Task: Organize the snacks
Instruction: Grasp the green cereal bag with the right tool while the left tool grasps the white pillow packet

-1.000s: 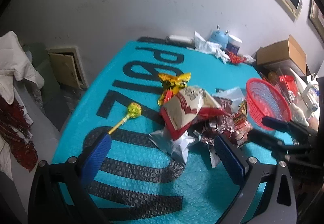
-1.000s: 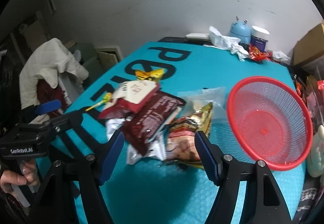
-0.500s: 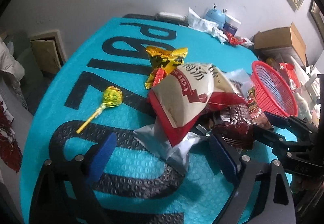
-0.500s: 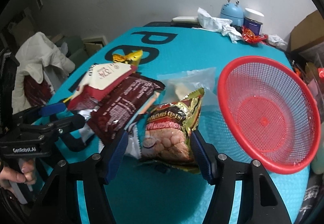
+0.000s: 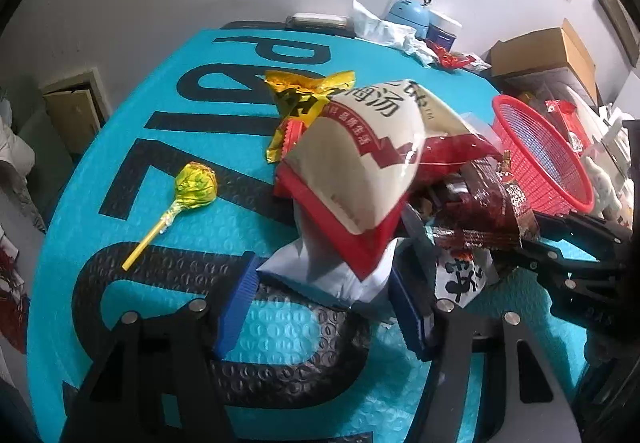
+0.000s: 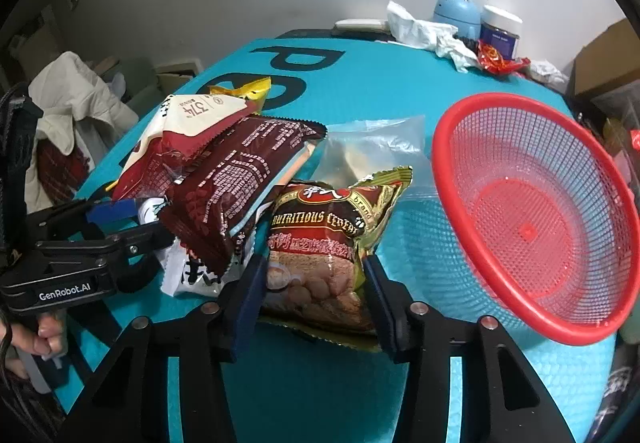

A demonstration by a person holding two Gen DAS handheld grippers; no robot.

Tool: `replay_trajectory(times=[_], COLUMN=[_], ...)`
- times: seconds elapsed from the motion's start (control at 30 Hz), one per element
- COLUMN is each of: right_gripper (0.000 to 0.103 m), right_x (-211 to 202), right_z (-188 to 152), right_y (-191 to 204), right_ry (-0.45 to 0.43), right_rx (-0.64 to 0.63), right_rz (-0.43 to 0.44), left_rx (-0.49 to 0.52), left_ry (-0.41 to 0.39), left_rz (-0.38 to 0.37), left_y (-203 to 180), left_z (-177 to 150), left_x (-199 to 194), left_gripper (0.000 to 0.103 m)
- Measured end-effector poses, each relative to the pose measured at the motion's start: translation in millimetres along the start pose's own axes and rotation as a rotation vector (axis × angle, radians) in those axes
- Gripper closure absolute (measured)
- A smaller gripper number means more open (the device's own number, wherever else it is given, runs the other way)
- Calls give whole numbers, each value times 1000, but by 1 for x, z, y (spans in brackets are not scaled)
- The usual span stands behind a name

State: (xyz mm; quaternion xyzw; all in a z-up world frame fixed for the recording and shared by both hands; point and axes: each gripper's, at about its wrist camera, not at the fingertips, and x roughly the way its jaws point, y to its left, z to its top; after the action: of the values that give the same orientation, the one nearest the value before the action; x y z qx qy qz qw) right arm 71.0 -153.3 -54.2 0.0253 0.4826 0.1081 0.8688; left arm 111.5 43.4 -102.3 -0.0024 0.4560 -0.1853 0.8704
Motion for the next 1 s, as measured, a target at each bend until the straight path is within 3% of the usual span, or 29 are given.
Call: replay_trajectory(times=[0.5,1.0], right_gripper=[63,63], right_x=[-36,-68], right_z=[-37,-83], right_y=[4,7], right_ry=[12,46], right_rx=[-11,-27], right_rz=[35,70], left_rx=[36,78], left_ry=[32,95], left_rz=[-19,-32], left_y=[-32,-65], left_z=[-43,-81], left_x=[-35,-53], left_gripper=[41,40])
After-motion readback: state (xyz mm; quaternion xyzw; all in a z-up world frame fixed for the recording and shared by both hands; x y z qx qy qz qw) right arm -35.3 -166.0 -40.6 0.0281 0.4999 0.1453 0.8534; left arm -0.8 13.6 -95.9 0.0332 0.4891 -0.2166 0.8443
